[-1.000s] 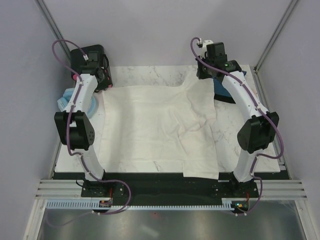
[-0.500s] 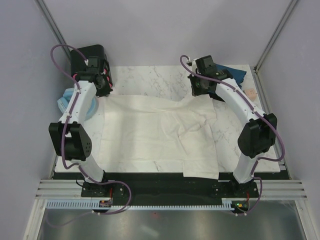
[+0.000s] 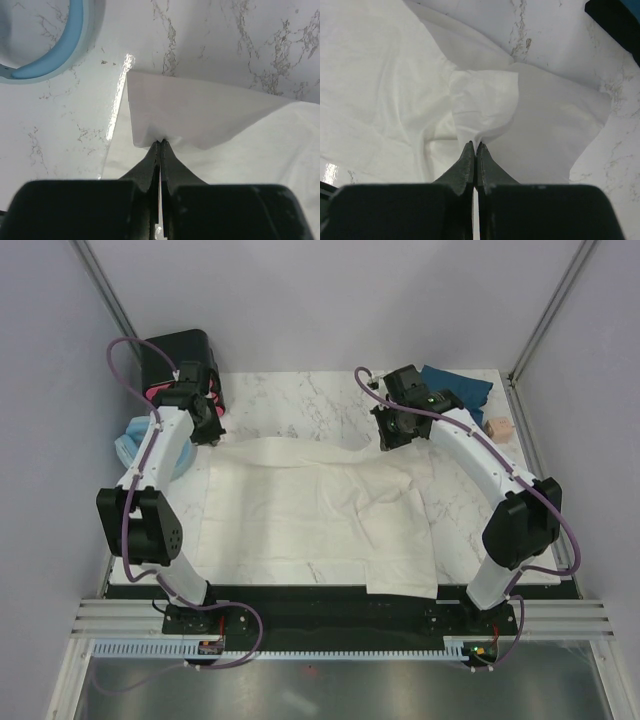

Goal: Fold and stack the t-shirts

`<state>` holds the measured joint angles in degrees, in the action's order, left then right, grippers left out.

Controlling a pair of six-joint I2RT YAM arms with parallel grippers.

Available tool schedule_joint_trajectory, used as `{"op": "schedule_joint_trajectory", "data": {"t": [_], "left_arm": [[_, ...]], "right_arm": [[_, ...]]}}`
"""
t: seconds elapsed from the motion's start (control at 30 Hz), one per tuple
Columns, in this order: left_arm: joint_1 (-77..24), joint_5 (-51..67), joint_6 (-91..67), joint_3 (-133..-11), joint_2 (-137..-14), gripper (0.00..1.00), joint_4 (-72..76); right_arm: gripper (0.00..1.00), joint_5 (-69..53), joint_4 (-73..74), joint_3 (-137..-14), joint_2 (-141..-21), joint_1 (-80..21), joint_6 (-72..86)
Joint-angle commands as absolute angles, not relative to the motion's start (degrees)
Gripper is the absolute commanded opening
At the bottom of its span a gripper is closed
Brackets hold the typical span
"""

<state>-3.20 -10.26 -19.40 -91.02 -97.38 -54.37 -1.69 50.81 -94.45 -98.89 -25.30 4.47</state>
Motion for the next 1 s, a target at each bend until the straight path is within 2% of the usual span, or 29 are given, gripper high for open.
{"op": "schedule_joint_trajectory", "data": {"t": [0.0,0.23,0.5,0.97], "left_arm": [[-3.4,-8.8,-16.3,-91.4,-95.1,0.02,-56.0],[-3.6,-8.7,-17.4,-87.7,-97.0,0.02,-58.6],[-3.6,-10.4,-19.9,-95.9,-105.3,0.02,-64.9],[-3.4,-11.7,-20.0,-89.7,-103.6,0.02,-65.1]], "right_arm": [[0.00,-3.3,52.8,-94.1,-97.3,-25.8,6.4],[0.00,-6.5,56.6,-93.3,-100.0,-26.8,8.3],[0.00,-8.3,59.1,-93.3,-102.7,-28.1,10.0],[0.00,-1.1,64.2,-88.8,-103.4,-28.2,14.1]]}}
